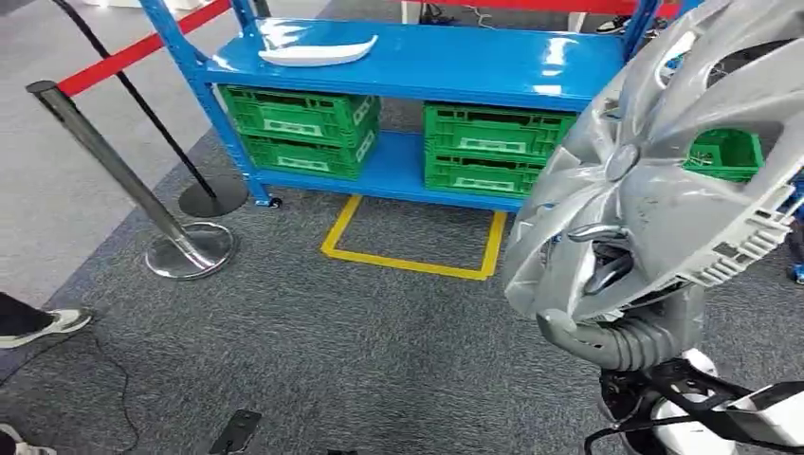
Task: Take the parts from the cabinet and place them on the table.
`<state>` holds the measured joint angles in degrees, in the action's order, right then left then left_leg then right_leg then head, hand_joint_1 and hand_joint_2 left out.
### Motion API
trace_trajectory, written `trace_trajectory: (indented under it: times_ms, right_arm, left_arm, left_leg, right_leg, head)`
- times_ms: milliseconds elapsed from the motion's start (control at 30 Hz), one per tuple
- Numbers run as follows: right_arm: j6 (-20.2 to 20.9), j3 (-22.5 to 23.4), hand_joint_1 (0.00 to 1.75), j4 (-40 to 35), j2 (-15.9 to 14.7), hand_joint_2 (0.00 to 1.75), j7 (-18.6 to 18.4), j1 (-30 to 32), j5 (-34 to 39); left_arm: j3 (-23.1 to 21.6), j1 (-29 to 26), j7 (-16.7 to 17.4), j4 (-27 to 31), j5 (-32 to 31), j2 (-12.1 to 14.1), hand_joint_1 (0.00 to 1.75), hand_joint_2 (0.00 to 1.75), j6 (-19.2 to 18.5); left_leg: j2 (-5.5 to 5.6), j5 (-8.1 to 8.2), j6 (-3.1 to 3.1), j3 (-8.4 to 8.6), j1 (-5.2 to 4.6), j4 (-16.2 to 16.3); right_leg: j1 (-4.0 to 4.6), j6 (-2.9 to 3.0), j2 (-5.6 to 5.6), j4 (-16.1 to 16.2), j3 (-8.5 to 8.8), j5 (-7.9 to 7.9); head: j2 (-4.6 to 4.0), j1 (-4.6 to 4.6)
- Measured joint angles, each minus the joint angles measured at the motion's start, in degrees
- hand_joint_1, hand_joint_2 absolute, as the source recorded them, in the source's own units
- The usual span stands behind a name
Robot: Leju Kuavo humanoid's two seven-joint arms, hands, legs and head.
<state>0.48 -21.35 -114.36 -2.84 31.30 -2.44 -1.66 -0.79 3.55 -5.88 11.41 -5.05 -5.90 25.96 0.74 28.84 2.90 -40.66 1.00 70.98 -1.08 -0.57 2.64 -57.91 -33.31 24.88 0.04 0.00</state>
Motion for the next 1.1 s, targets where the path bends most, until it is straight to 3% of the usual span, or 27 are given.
trace_trajectory:
  times_ms: [33,67,100,133,167,267,300,333,367,433,467,533,567,600,633,667,733,767,800,833,867,933,967,1000,1033,1067,1100]
  right_arm:
    - [0.0,0.0,1.75,0.0,0.0,1.75,0.0,0.0,0.2]
    - [0.1,0.0,1.75,0.0,0.0,1.75,0.1,-0.1,0.2]
    - [0.1,0.0,1.75,0.0,0.0,1.75,0.1,-0.2,0.3]
    - [0.2,0.0,1.75,-0.1,0.0,1.75,0.2,-0.2,0.3]
    - [0.2,0.1,1.75,-0.1,0.0,1.75,0.2,-0.4,0.3]
    - [0.7,-0.1,1.75,-0.1,0.0,1.75,0.2,-0.5,0.4]
    - [0.7,-0.1,1.75,-0.1,0.0,1.75,0.2,-0.7,0.4]
    - [0.8,-0.1,1.75,-0.1,0.0,1.75,0.3,-0.7,0.4]
    - [0.8,-0.1,1.75,-0.1,0.0,1.75,0.3,-0.7,0.4]
    - [0.8,0.0,1.75,-0.1,0.0,1.75,0.3,-0.7,0.4]
    - [0.8,0.0,1.75,-0.1,0.0,1.75,0.3,-0.6,0.4]
    - [0.8,0.0,1.75,-0.1,-0.1,1.75,0.3,-0.5,0.4]
    - [0.8,0.0,1.75,-0.1,-0.1,1.75,0.3,-0.5,0.5]
    - [0.8,0.0,1.75,-0.1,-0.1,1.75,0.4,-0.6,0.5]
    - [0.9,0.0,1.75,-0.1,-0.1,1.75,0.4,-0.5,0.5]
    - [0.9,0.1,1.75,-0.1,-0.1,1.75,0.5,-0.5,0.5]
    - [1.0,0.2,1.75,-0.1,-0.1,1.75,0.5,-0.4,0.5]
    - [1.0,0.2,1.75,-0.1,-0.1,1.75,0.5,-0.4,0.5]
    - [1.0,0.2,1.75,-0.1,-0.1,1.75,0.6,-0.5,0.5]
    - [0.9,0.2,1.75,-0.1,-0.1,1.75,0.7,-0.5,0.5]
    - [0.9,0.4,1.75,-0.2,-0.1,1.75,0.8,-0.5,0.4]
    - [0.9,0.8,1.75,-0.3,-0.2,1.75,1.0,-0.4,0.2]
    - [1.0,0.9,1.75,-0.3,-0.2,1.75,1.1,-0.4,0.2]
    - [1.0,1.1,1.75,-0.4,-0.2,1.75,1.1,-0.3,0.2]
    - [1.0,1.3,1.75,-0.6,-0.3,1.75,1.1,-0.2,0.2]
    - [1.0,1.6,1.75,-0.8,-0.4,1.75,1.1,0.0,0.2]
    - [1.0,1.8,1.75,-1.2,-0.4,1.75,1.1,0.2,0.2]
  left_arm:
    - [0.0,0.0,0.5,0.0,-0.1,0.0,0.0,1.75,-0.6]
    - [0.0,0.0,0.9,0.0,-0.2,0.1,0.0,1.75,-0.8]
    - [-0.1,0.1,1.2,0.0,-0.2,0.0,0.0,1.75,-1.1]
    - [-0.1,0.2,1.4,0.0,-0.2,-0.1,0.0,1.75,-1.4]
    - [-0.2,0.4,1.6,0.0,-0.3,-0.1,0.0,1.75,-1.5]
    - [-0.4,-0.2,1.9,-0.1,-0.3,-0.2,0.0,1.75,-1.9]
    - [-0.4,-0.5,2.1,-0.1,-0.4,-0.2,0.0,1.75,-1.9]
    - [-0.4,-0.4,2.1,-0.1,-0.5,-0.2,0.0,1.75,-1.9]
    - [-0.5,-0.3,2.1,-0.1,-0.5,-0.2,0.0,1.75,-1.9]
    - [-0.5,-0.2,2.2,-0.1,-0.6,-0.3,0.0,1.75,-2.0]
    - [-0.5,-0.2,2.2,-0.1,-0.6,-0.3,0.0,1.75,-2.0]
    - [-0.5,-0.4,2.2,-0.1,-0.5,-0.3,0.0,1.75,-2.0]
    - [-0.5,-0.5,2.2,-0.1,-0.5,-0.3,0.0,1.75,-2.0]
    - [-0.5,-0.5,2.2,-0.1,-0.5,-0.3,0.0,1.75,-2.0]
    - [-0.5,-0.5,2.2,-0.1,-0.5,-0.3,0.0,1.75,-2.0]
    - [-0.5,-0.5,2.2,-0.1,-0.5,-0.3,0.0,1.75,-2.0]
    - [-0.5,-0.8,2.0,-0.1,-0.4,-0.3,0.0,1.75,-1.9]
    - [-0.5,-1.0,2.0,-0.1,-0.4,-0.4,0.0,1.75,-1.9]
    - [-0.5,-1.0,2.0,-0.1,-0.4,-0.2,0.0,1.75,-1.9]
    - [-0.5,-1.1,1.9,-0.1,-0.5,-0.4,0.0,1.75,-1.9]
    - [-0.5,-1.0,1.9,-0.2,-0.7,-0.4,0.0,1.75,-1.9]
    - [-0.6,-0.8,1.9,-0.1,-1.2,-0.4,0.0,1.75,-1.8]
    - [-0.7,-0.8,1.9,-0.1,-1.5,-0.4,0.0,1.75,-1.7]
    - [-0.9,-0.9,1.9,-0.2,-1.8,-0.4,0.0,1.75,-1.5]
    - [-1.0,-0.9,2.1,-0.2,-2.3,-0.4,0.0,1.75,-1.4]
    - [-1.2,-0.9,2.3,-0.2,-2.7,-0.4,0.0,1.75,-1.4]
    - [-1.5,-0.9,2.4,-0.2,-3.0,-0.4,0.0,1.75,-1.4]
  left_leg:
    - [-0.39,-2.24,-0.11,2.0,-0.01,-3.9]
    - [-1.6,-4.36,-0.25,4.55,-0.04,-8.5]
    - [-5.01,-5.5,-0.49,6.89,-0.22,-12.4]
    - [-6.32,-5.13,-0.33,7.47,-0.53,-14.1]
    - [-5.0,-5.1,-1.26,6.99,-0.48,-14.1]
    - [-2.8,-5.29,-2.17,6.51,-0.54,-14.2]
    - [-2.14,-5.48,-2.49,6.54,-0.31,-14.3]
    - [-1.52,-5.58,-2.8,6.49,-0.28,-14.3]
    - [-0.87,-5.66,-3.11,6.37,-0.28,-14.3]
    - [0.64,-5.76,-3.32,6.22,-0.48,-14.2]
    - [1.47,-5.76,-3.34,6.21,-0.59,-14.2]
    - [2.99,-5.78,-3.33,6.26,-0.62,-14.2]
    - [3.9,-5.8,-3.29,6.34,-0.6,-14.2]
    - [4.6,-5.81,-3.22,6.41,-0.5,-14.2]
    - [5.18,-5.9,-2.88,6.21,-0.6,-14.1]
    - [5.69,-5.93,-2.62,5.85,-0.62,-13.9]
    - [6.73,-6.49,-1.75,5.35,-0.13,-14.3]
    - [7.4,-6.68,-1.28,5.3,-0.02,-14.5]
    - [7.54,-6.43,-1.17,5.18,0.03,-14.4]
    - [3.97,-5.25,-0.92,4.55,-0.61,-12.9]
    - [1.82,-3.23,-0.72,2.84,-0.65,-9.5]
    - [0.18,0.64,-0.5,-1.48,-0.5,-0.8]
    - [0.0,1.42,-0.46,-2.92,-0.49,2.3]
    - [-0.04,0.94,-0.48,-3.06,-0.49,2.6]
    - [-0.11,-0.72,-0.58,-2.07,-0.49,0.7]
    - [-0.39,-3.04,-0.76,0.08,-0.53,-3.3]
    - [-1.45,-5.29,-1.02,2.93,-0.66,-8.3]
  right_leg:
    - [0.0,-0.08,0.66,0.0,0.04,0.0]
    - [0.0,-0.28,1.24,0.0,0.14,0.06]
    - [0.26,-0.67,1.76,0.0,0.28,0.09]
    - [0.75,-1.05,2.11,-0.4,0.11,0.33]
    - [0.9,-1.41,2.88,-0.5,-0.11,0.31]
    - [0.71,-2.01,5.07,-0.2,0.43,0.5]
    - [0.36,-2.46,3.31,-0.9,-0.02,1.33]
    - [0.33,-2.54,0.61,-3.5,-1.03,3.29]
    - [0.38,-2.52,-0.97,-7.7,-2.91,5.37]
    - [0.5,-2.43,-2.41,-16.8,-7.4,8.93]
    - [0.52,-2.31,-2.54,-18.8,-8.66,8.97]
    - [0.62,-1.91,-2.72,-15.1,-7.19,5.76]
    - [0.58,-1.65,-3.19,-9.6,-4.59,2.77]
    - [0.46,-1.59,-4.54,-4.2,-1.96,0.32]
    - [0.11,-1.57,-7.88,-1.6,-0.63,0.93]
    - [-0.09,-1.67,-7.85,-0.7,0.05,0.96]
    - [0.4,-1.48,-6.89,-1.1,-0.36,0.78]
    - [0.43,-1.04,-6.24,-0.9,-0.28,0.61]
    - [-0.05,-0.62,-5.36,-0.4,0.01,0.34]
    - [0.1,-0.51,-4.76,-0.3,0.15,0.35]
    - [0.19,-0.09,-3.97,-0.3,0.16,0.39]
    - [0.45,0.1,-2.3,-0.3,0.13,0.52]
    - [0.51,0.2,-1.46,-0.3,0.15,0.59]
    - [0.54,0.22,-0.7,-0.3,0.19,0.62]
    - [0.58,0.19,0.06,-0.3,0.22,0.68]
    - [0.61,0.1,0.84,-0.3,0.3,0.75]
    - [0.61,-0.09,1.54,-0.3,0.48,0.86]
  head:
    - [0.0,0.02]
    - [0.0,0.0]
    - [0.0,-0.07]
    - [0.0,-0.37]
    - [0.0,0.0]
    - [0.0,0.09]
    - [0.0,0.2]
    - [0.0,0.2]
    - [0.0,0.35]
    - [0.0,0.5]
    - [0.0,0.44]
    - [0.0,0.48]
    - [0.0,0.44]
    - [0.0,0.48]
    - [0.0,0.44]
    - [0.0,0.42]
    - [0.0,0.35]
    - [0.0,0.42]
    - [0.0,0.37]
    - [0.0,0.04]
    - [0.0,-0.53]
    - [0.0,-0.44]
    - [0.0,-0.5]
    - [0.0,-0.46]
    - [0.0,-0.48]
    - [0.0,-0.46]
    - [0.0,-0.46]
